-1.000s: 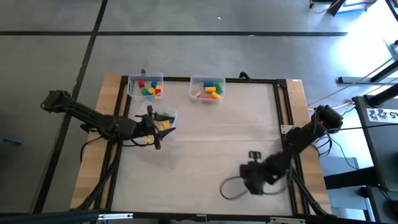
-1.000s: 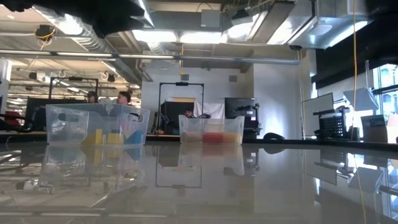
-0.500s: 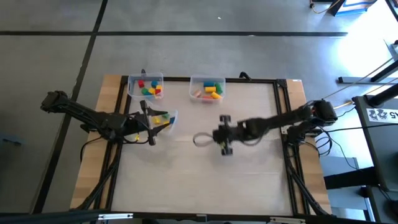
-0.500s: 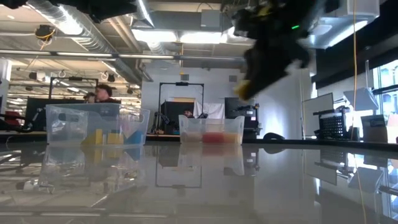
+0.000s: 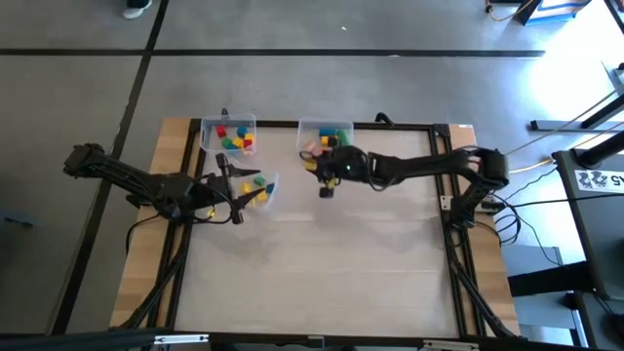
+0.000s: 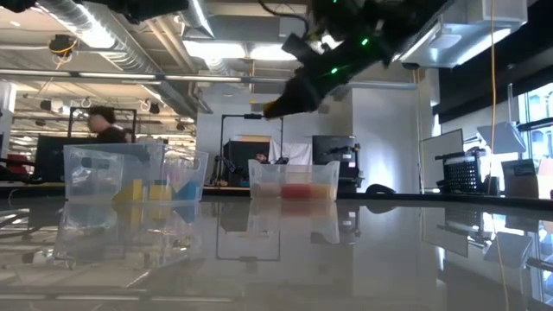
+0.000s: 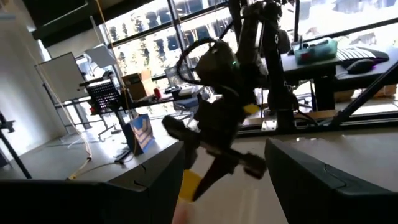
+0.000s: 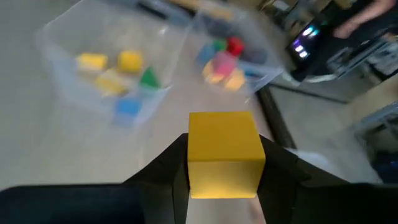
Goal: Sort blocks by size
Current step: Put the yellow square game block into the top left transparent bin
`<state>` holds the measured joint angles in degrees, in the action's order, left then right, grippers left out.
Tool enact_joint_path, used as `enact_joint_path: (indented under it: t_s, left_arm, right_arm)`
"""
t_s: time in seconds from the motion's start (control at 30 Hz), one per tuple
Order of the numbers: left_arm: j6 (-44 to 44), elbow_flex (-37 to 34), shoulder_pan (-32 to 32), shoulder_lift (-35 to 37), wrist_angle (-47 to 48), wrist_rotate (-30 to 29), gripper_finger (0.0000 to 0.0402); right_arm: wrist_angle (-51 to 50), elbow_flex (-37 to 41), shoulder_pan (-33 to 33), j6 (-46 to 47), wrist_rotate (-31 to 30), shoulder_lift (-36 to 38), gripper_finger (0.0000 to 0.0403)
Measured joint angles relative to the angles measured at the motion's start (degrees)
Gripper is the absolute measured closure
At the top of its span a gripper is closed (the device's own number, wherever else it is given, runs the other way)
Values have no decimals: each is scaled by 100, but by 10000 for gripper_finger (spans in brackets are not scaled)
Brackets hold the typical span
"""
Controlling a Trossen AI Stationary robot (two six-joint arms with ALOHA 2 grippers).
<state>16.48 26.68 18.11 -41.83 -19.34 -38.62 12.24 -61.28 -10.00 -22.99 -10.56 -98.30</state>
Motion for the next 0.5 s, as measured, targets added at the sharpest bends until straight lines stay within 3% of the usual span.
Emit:
enact_joint_path:
  t_s: [0.17,0.5]
  left_arm:
    - [15,-2,-77,58,-91,-12,180]
    - [52,-2,-224,66,-152,-24,180]
  right_arm:
    - [1205,-76,-353,-72,306,-565,264]
    - [1299,-1834,-592,-520,373,-2039,263]
